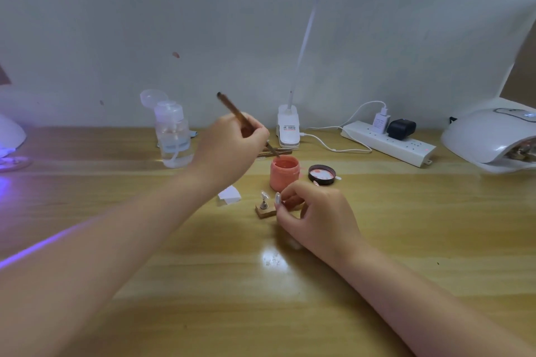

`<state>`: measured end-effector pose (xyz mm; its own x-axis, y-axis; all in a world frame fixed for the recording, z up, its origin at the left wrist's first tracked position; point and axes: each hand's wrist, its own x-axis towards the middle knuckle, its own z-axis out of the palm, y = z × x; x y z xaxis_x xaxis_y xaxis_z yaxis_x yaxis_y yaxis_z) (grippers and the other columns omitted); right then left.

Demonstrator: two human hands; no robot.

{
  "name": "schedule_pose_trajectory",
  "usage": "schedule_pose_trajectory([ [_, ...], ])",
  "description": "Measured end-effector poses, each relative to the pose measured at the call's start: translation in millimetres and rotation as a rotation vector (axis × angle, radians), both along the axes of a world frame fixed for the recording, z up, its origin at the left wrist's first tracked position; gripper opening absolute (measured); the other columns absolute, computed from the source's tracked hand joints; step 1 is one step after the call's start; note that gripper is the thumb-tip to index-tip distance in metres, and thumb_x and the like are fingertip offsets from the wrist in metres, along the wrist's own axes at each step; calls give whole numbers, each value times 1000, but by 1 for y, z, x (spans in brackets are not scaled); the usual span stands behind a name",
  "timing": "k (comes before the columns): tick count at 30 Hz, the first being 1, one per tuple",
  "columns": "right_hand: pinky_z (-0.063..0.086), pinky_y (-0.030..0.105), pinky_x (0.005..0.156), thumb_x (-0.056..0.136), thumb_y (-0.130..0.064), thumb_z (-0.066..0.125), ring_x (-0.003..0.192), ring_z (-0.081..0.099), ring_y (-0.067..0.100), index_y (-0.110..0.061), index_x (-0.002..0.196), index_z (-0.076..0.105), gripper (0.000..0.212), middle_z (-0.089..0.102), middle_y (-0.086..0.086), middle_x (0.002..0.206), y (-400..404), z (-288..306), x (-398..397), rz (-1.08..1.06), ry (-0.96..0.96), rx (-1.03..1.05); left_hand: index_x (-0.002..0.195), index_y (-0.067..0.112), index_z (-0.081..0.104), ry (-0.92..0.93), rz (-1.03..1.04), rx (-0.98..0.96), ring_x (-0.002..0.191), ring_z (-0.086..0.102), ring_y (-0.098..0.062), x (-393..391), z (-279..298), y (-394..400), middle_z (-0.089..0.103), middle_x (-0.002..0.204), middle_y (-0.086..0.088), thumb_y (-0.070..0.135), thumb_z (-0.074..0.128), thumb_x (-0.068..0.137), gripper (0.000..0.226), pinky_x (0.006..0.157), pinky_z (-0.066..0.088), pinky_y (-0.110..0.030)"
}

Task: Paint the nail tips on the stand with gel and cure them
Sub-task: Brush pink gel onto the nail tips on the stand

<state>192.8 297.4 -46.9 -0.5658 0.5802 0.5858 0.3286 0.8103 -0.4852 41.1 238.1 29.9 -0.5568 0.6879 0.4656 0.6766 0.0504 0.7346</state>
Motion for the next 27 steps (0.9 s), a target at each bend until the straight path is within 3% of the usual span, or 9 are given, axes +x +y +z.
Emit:
schedule_pose_trajectory([
  [3,45,27,57,78,-21,73,51,42,1,-20,76,70,4,70,-10,72,0,0,0,28,22,-2,79,16,62,81,-58,-136,74,62,-21,-3,10,22,68,76,-5,17,55,88,10,61,45,-31],
  [5,42,25,56,78,-20,74,50,40,0,-19,75,70,5,69,-10,71,0,0,0,39,35,16,78,17,60,103,-79,-207,79,63,-21,-4,13,33,67,79,-2,15,55,85,9,65,47,-32],
  [7,42,25,55,78,-20,74,52,40,2,-18,74,70,6,69,-10,70,0,0,0,37,50,22,82,6,64,144,-75,-279,76,61,-24,-4,15,42,67,80,-9,14,54,84,12,65,47,-35],
  [11,45,29,58,79,-20,74,55,42,3,-16,75,71,6,70,-9,72,1,1,0,47,59,-22,68,8,56,138,-71,-374,62,47,-22,-2,15,51,55,63,-6,12,54,80,13,55,35,-28],
  [15,45,29,57,79,-19,73,54,43,3,-17,75,71,5,70,-9,72,1,2,0,65,48,-28,86,2,69,121,-70,-435,69,56,-22,-2,9,56,71,84,-13,13,59,80,16,60,41,-29],
  [19,45,29,57,79,-19,73,52,42,2,-16,75,71,6,70,-9,71,1,1,0,71,53,-38,89,2,71,101,-54,-452,76,63,-27,-4,6,57,73,91,-14,13,62,79,18,63,46,-32],
  [21,44,28,57,79,-19,74,50,41,-3,-17,75,71,5,69,-10,71,2,1,0,68,60,-51,86,0,71,46,-37,-384,83,66,-31,-8,7,55,73,90,-15,14,62,79,18,68,52,-38],
  [24,44,27,58,79,-19,74,50,42,-7,-17,76,72,4,69,-10,71,2,1,0,68,64,-67,68,8,69,-154,-14,-255,71,62,-21,-17,8,48,74,74,-8,13,63,82,16,67,50,-33],
  [27,45,26,59,78,-18,75,50,44,-4,-18,76,73,3,70,-10,71,2,2,0,53,73,-75,73,11,63,-444,-28,-140,54,55,-10,-25,5,40,70,57,2,13,61,85,12,48,41,-19],
])
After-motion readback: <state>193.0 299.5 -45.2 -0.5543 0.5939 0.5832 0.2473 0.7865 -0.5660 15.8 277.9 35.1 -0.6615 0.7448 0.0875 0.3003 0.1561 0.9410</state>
